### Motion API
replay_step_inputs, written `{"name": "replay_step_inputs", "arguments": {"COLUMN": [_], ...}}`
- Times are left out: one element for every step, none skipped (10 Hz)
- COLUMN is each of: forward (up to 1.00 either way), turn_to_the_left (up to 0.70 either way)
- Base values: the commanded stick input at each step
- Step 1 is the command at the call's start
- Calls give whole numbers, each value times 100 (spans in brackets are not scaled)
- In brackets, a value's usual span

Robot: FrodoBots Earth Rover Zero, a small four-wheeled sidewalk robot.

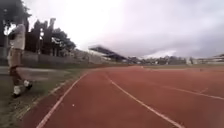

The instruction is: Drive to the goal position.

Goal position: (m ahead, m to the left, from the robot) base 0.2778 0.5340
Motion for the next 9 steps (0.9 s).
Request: {"name": "replay_step_inputs", "arguments": {"forward": [70, 70, 70, 70, 70, 70, 70, 70, 70], "turn_to_the_left": [0, 0, 0, 0, 0, 0, 0, 6, 14]}}
